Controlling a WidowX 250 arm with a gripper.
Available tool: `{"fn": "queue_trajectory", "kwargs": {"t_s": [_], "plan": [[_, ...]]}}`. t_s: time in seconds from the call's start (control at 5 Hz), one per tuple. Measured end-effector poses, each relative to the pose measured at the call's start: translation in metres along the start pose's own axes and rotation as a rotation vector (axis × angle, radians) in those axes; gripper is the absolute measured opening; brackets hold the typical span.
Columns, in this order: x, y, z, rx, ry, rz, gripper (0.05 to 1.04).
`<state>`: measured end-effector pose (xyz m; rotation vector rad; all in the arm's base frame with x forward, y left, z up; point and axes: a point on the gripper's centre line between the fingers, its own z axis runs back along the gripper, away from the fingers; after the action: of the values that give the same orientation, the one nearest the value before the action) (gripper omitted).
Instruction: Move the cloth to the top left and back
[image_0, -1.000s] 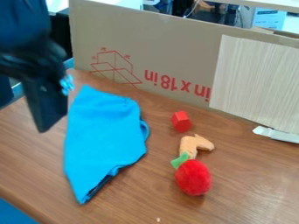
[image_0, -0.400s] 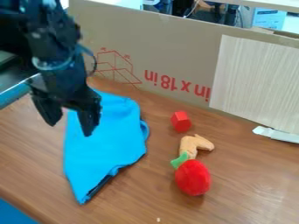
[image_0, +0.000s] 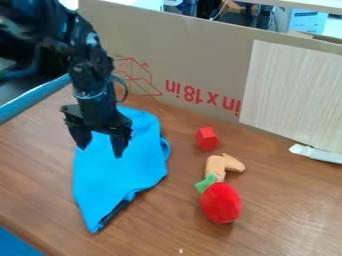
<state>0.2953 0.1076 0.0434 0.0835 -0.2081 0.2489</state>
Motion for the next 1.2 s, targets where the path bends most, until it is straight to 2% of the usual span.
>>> {"fn": "queue_trajectory", "kwargs": {"t_s": [0.2, 0.4, 1.0, 1.2], "plan": [[0.022, 0.003, -0.014, -0.017, 0.029, 0.016, 0.999], [0.022, 0.003, -0.028, -0.02, 0.055, 0.014, 0.999], [0.024, 0.002, -0.028, -0.023, 0.044, 0.017, 0.999], [0.025, -0.004, -0.041, -0.054, 0.005, 0.038, 0.999]]}}
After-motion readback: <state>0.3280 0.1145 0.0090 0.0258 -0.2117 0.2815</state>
